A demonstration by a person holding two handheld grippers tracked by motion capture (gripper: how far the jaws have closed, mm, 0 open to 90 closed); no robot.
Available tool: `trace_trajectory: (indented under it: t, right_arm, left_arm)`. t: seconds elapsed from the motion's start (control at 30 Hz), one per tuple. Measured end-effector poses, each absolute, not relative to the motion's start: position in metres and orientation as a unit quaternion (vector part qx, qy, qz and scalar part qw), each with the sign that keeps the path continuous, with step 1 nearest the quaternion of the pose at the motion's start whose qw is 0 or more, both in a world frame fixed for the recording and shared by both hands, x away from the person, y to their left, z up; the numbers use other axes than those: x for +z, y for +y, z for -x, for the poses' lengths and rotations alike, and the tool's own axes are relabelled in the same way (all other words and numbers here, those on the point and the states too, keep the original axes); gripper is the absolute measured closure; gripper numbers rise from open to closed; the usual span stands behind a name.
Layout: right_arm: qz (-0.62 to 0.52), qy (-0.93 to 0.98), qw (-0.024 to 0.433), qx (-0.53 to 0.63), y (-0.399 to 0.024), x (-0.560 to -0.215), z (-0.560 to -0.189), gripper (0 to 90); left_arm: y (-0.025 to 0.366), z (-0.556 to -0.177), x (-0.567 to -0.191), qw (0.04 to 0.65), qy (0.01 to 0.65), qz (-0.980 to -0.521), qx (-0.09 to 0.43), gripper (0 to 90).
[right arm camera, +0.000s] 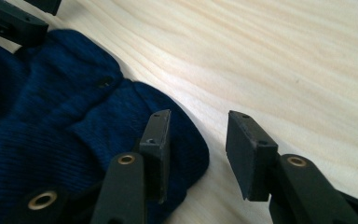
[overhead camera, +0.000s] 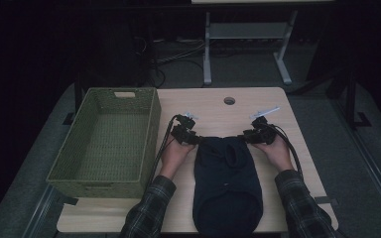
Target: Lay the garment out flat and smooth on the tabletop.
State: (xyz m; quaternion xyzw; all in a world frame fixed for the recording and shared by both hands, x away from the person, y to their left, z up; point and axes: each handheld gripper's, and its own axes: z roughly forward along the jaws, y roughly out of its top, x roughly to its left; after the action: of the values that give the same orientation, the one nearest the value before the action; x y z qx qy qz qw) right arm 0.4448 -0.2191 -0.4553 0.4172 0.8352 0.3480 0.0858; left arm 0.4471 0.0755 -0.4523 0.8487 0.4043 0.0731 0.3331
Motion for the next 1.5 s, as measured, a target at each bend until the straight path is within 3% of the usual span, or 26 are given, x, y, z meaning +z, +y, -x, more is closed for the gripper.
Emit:
trace_trajectory:
  t: [0.27,0.53,0.7,1.2,1.5]
  right_arm:
    - [-0.416,0.837,0.064,0.348,-0.22,-0.464,-0.445,58.2]
    - [-0.413,0.842,0.044,0.345,-0.215,-0.465,-0.444,73.5]
    - [-0.406,0.846,0.047,0.342,-0.213,-0.464,-0.443,81.0]
    - [-0.398,0.848,0.092,0.338,-0.204,-0.454,-0.444,85.3]
    - [-0.396,0.841,0.115,0.35,-0.197,-0.427,-0.455,85.4]
  left_arm:
    - [0.072,-0.448,-0.459,0.322,0.394,-0.858,0.07,48.8]
    - [0.072,-0.449,-0.46,0.333,0.372,-0.866,0.039,72.8]
    - [0.073,-0.45,-0.461,0.343,0.374,-0.861,0.032,81.7]
    - [0.078,-0.449,-0.445,0.34,0.392,-0.852,0.076,83.7]
    - [0.083,-0.454,-0.419,0.356,0.398,-0.837,0.123,83.6]
